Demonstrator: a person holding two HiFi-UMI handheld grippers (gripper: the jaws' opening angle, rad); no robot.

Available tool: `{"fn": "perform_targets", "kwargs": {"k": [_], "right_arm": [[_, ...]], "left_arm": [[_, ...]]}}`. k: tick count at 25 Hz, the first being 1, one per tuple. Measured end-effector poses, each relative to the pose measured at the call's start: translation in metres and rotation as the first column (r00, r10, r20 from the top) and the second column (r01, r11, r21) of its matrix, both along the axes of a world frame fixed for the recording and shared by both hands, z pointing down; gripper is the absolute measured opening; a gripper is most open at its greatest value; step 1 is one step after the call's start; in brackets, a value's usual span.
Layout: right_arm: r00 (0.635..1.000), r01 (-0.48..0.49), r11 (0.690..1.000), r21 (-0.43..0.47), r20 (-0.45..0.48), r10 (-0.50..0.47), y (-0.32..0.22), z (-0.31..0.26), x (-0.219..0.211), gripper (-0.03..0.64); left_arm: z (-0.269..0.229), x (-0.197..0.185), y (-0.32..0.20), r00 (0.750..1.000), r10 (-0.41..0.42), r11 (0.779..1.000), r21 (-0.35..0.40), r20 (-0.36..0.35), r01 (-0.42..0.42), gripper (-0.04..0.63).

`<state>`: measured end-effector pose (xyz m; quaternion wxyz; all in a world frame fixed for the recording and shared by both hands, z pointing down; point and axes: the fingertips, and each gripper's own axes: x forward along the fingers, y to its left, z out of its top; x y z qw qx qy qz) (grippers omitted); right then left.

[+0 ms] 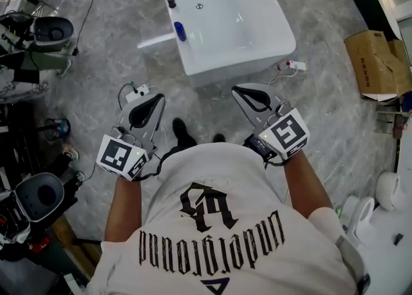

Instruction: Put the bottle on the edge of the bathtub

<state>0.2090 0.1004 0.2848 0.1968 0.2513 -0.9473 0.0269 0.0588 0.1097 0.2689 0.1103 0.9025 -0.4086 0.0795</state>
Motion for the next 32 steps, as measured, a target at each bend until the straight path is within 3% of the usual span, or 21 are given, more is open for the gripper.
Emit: {"fn": "perform_targets", "kwargs": {"k": [6,11,18,32], "right_arm": [[0.993,0.117,0.993,-0.009,0.020,-0.117,0.052,0.013,0.040,0.000],[0.991,0.119,0.993,-0.019,0.056,-0.118,0.065,0.011,0.034,0.002],[0.994,0.056,0.998,-0.008,0.090,-0.055,0.090,-0.004,0.037,0.002],[0.997,-0.006,0.999,0.045,0.071,0.003,0.237,-0.021,-0.018,0.002]], "left_arm": [[0.002,0.023,0.060,0.991,-0.121,0.992,-0.023,0.063,0.123,0.005],[0.002,0.013,0.086,0.983,-0.165,0.985,-0.036,0.077,0.168,0.006],[0.001,0.013,0.115,0.988,-0.130,0.991,-0.028,0.078,0.132,0.005],[-0.008,-0.028,0.248,0.999,-0.034,0.999,0.020,0.024,0.034,0.006]]}}
